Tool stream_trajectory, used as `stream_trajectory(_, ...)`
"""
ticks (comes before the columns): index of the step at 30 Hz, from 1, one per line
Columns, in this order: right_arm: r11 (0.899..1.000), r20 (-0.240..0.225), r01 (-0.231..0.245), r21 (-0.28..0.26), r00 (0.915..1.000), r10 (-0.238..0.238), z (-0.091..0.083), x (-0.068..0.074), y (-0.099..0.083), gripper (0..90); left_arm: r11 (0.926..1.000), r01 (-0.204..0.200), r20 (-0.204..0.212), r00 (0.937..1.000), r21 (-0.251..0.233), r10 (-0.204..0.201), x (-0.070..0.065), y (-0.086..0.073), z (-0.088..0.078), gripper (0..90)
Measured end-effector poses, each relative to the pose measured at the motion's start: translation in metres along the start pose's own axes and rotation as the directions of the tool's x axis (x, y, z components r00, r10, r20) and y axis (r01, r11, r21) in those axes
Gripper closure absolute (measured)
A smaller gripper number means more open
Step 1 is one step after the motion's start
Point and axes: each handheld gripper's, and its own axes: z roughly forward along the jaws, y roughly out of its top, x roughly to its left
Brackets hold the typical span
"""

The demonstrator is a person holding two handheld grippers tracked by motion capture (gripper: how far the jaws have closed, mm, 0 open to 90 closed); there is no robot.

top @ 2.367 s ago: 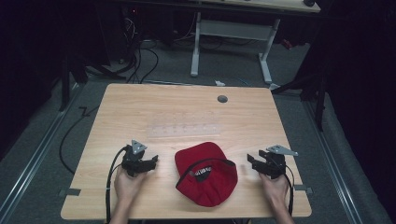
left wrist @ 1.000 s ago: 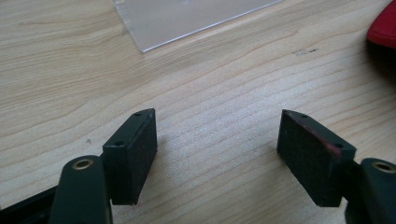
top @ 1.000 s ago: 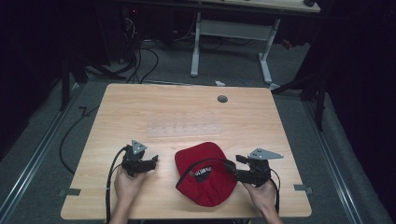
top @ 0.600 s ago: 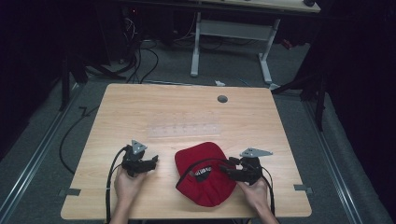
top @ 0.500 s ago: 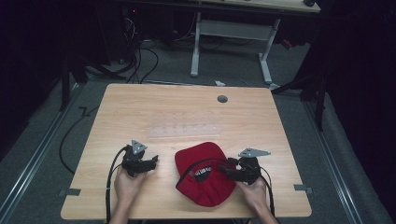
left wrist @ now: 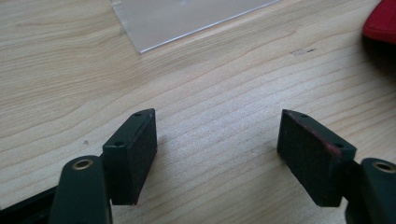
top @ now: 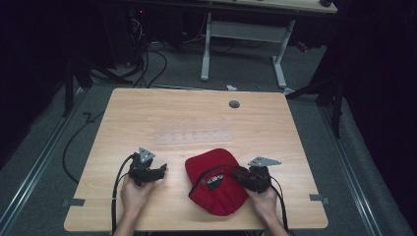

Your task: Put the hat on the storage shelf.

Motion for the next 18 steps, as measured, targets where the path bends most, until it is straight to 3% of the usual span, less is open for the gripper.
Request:
stream_trajectory(6,0.999,-0.054,-0.046,-0.008,0.9975,0.045,-0.001,-0.007,0.002,82.2,1.0,0.0,0.001,1.0,0.001,0.0,0.0,0.0,0.0,28.9)
stream_trajectory(14,1.0,-0.072,-0.022,-0.007,0.9972,0.022,-0.006,-0.006,0.011,83.3,0.9999,-0.01,0.023,0.9997,0.004,0.01,-0.001,-0.001,-0.001,33.1)
stream_trajectory(18,0.999,-0.087,-0.041,-0.015,0.9954,0.039,-0.009,-0.008,0.011,83.3,0.9999,-0.008,0.027,0.9996,0.007,0.008,-0.001,-0.001,-0.001,31.6)
